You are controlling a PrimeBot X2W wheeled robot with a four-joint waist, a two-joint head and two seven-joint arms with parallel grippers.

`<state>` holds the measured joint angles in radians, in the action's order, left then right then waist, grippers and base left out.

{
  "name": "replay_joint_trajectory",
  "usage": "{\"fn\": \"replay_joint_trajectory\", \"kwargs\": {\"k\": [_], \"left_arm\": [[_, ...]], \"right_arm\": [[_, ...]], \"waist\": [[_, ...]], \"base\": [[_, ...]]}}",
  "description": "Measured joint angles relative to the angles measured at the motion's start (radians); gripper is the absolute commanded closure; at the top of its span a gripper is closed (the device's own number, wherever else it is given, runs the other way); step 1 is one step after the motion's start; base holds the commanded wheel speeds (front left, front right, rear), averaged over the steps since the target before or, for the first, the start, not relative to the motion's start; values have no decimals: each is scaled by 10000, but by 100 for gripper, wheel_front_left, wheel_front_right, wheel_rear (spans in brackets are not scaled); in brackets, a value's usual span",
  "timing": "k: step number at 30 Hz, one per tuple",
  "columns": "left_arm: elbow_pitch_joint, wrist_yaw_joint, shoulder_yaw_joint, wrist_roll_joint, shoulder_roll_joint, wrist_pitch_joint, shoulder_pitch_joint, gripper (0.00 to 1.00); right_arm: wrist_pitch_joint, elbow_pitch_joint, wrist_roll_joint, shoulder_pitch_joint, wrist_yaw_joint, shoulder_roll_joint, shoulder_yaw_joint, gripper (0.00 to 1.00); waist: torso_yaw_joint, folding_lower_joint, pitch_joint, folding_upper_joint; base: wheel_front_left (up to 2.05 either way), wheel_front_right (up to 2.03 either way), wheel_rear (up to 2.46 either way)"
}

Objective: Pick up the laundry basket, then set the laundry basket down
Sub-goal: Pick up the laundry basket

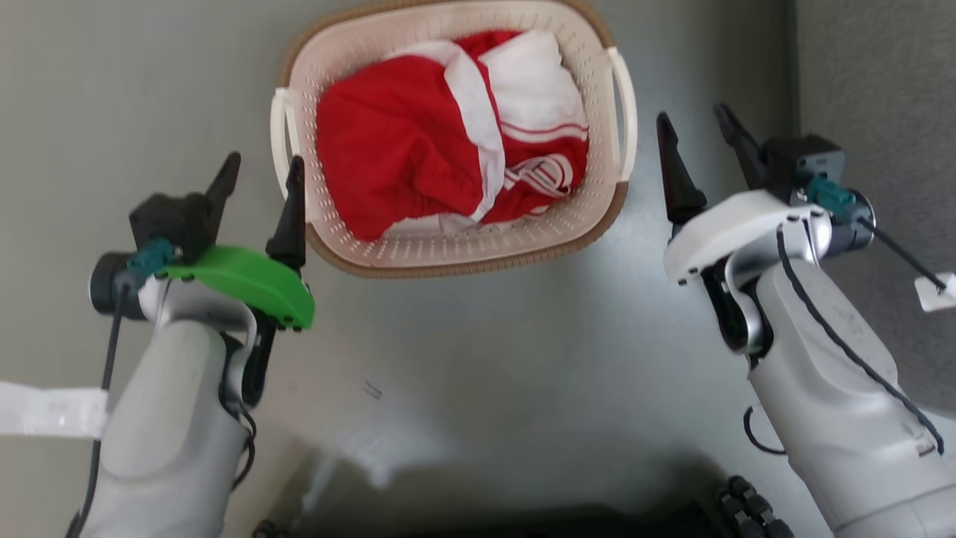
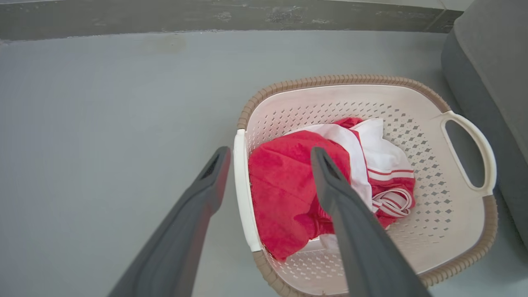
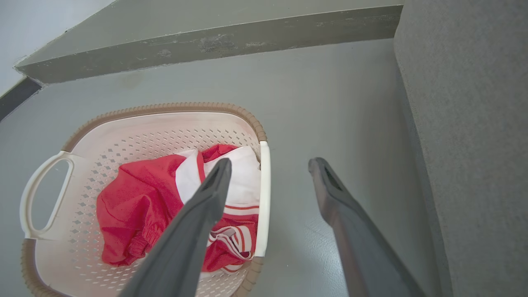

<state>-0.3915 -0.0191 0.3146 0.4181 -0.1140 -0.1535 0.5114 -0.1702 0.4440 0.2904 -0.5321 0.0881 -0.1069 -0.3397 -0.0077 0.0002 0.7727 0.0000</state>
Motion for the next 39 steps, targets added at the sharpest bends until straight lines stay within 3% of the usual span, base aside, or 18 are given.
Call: {"fn": "replay_joint_trajectory", "kwargs": {"k": [19,39], "left_arm": [[-1829,-531,23,2,10,171,1993,0],[-4334,-865,374,73,146,1264,4201,0]], "right_arm": [[109,1647,98,-2037,-280,313,-397,0],[1022,4077,270,-4134,-619,374,-1099,0]], "waist": [[-85,-1,1783,0],[-50,-1,2232,0]], "base": [[0,0,0],[0,0,0]]}}
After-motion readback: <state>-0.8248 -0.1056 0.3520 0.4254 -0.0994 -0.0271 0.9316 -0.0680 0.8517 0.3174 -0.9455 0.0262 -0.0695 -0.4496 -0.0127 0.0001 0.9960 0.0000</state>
